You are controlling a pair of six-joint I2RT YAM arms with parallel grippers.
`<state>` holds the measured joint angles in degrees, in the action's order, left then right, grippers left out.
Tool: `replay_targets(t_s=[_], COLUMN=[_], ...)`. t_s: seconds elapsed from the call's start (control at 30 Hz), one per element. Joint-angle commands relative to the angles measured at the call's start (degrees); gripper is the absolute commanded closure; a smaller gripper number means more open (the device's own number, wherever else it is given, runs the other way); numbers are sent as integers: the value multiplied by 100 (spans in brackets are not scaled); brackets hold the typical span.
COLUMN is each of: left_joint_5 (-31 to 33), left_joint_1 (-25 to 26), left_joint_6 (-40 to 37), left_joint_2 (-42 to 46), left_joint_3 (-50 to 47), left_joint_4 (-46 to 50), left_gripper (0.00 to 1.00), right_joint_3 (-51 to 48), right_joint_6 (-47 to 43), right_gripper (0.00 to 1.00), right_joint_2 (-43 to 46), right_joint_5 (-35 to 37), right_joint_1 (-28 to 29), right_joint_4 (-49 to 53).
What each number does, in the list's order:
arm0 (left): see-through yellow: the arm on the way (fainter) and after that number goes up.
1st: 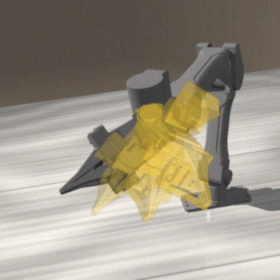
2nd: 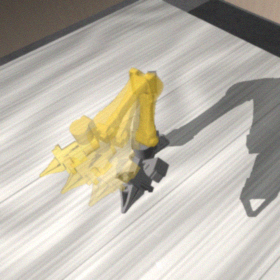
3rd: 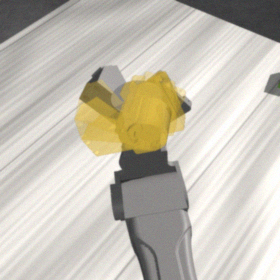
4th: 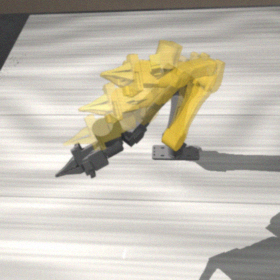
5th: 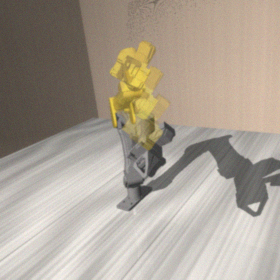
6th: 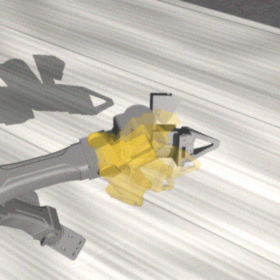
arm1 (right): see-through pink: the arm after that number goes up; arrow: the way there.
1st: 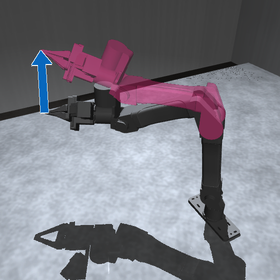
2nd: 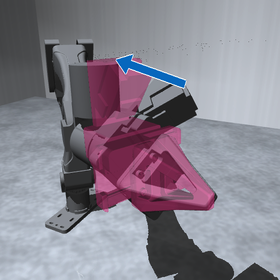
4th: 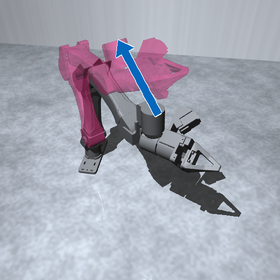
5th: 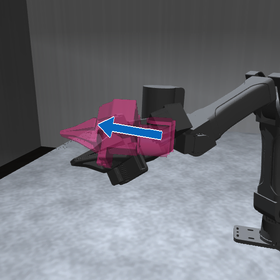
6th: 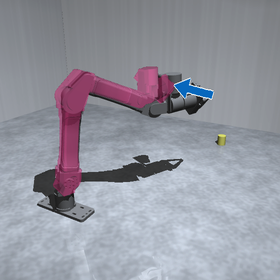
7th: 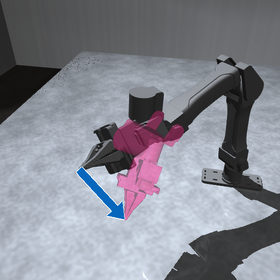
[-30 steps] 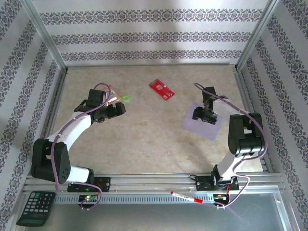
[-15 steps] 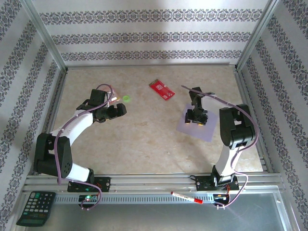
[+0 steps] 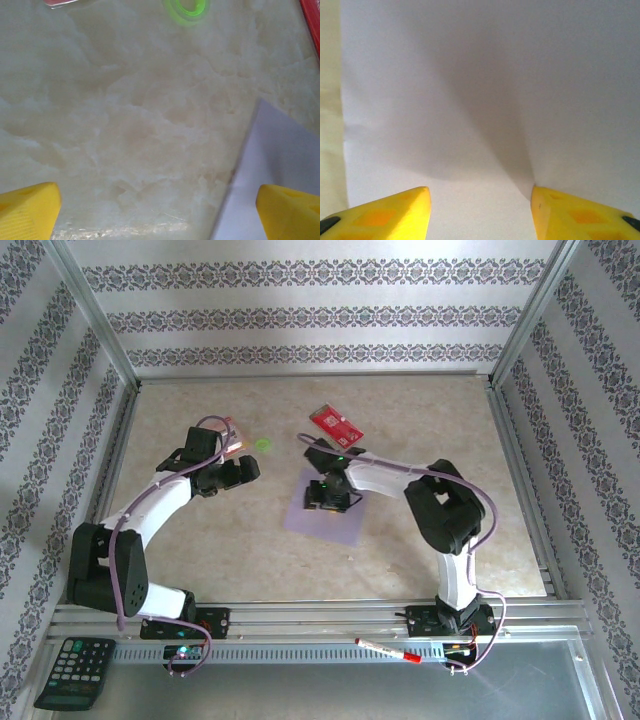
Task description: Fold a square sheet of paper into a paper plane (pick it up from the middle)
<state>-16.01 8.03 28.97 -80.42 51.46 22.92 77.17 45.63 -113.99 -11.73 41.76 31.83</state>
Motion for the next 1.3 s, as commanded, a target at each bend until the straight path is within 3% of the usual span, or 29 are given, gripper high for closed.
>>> replay_targets(t_s=[0.0,0.1,0.23,0.43,0.53,0.73,0.97,1.27], left_joint_5=[28,-56,280,940,992,1205,1301,1326], left_joint_1=[-4,135,763,1914,2173,2384,2466,2558], left_joint_6=[318,531,620,239,-324,-1121,-1263,-1307], left_joint_2=[219,332,374,-348,-862,-1949,-2990,-3506], left_joint_3=[-144,-248,-121,594,912,1811,2630,3009], left_joint_4=[257,275,485,1048,1222,1829,2392,2715], left_gripper=[0,0,0,0,0,0,0,0], right_joint_3=[297,188,-403,-1235,-1557,-2273,-2841,-3045], right_joint_6=[999,1140,687,-1100,-1835,-2143,-1967,-1899], right_gripper=[45,44,36,19,10,4,3,2], right_joint_2=[-179,121,1019,2512,3073,3731,3898,3999], right_joint_5=[-416,-587,-640,-167,291,184,7,-49], right_joint_1=[139,16,-518,-1730,-2195,-2860,-2966,-3014], right_joint_4=[-813,-1241,-1216,-299,61,50,-246,-346])
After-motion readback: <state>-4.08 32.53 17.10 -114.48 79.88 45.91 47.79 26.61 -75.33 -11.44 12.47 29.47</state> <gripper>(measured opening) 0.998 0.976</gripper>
